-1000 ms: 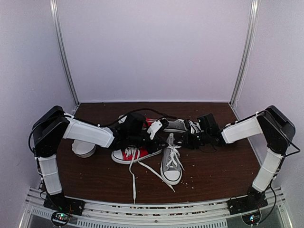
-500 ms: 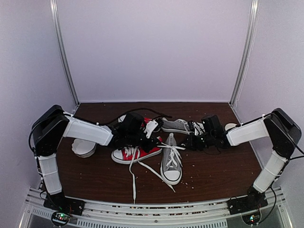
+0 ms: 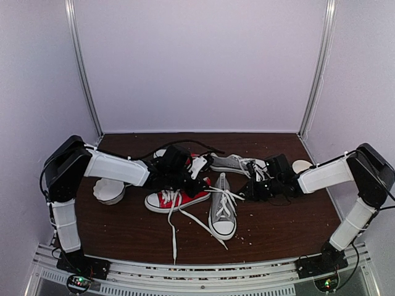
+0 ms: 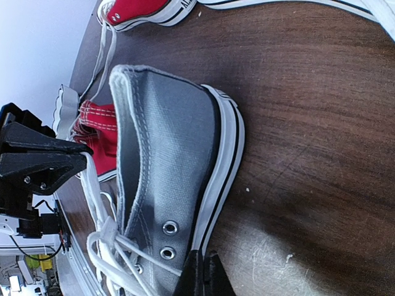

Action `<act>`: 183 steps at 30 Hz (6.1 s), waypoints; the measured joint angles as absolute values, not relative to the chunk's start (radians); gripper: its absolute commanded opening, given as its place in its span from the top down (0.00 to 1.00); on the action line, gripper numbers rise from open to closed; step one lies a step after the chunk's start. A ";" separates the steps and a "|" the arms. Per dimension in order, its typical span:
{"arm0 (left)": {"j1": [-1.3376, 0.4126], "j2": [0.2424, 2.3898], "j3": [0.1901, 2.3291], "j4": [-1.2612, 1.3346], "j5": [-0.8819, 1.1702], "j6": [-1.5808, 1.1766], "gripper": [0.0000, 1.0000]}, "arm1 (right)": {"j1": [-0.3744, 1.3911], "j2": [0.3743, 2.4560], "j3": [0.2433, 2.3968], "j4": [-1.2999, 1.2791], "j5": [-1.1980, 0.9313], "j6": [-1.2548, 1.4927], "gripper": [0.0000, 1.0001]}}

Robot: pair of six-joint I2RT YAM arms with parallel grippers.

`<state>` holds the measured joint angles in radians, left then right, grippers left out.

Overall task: Tie the shoes
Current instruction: Adjust the loops with the shoelace at the center of the board, then adjust the shoe at the center of the board, then pick up the shoe from the center of the board, then move the shoe to the center of the board.

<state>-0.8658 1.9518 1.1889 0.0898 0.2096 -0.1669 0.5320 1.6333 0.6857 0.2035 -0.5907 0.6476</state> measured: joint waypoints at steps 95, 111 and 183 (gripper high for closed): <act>-0.852 1.494 0.905 -0.078 -0.159 -0.097 0.26 | 0.810 1.810 1.136 -0.080 0.010 0.516 0.61; -0.974 1.556 0.969 -0.097 0.054 0.159 0.35 | 0.534 1.943 1.762 -0.568 -0.202 -0.139 0.29; -1.092 2.088 1.163 0.293 -0.266 0.832 0.50 | 0.582 1.468 0.916 -0.501 0.002 0.287 0.90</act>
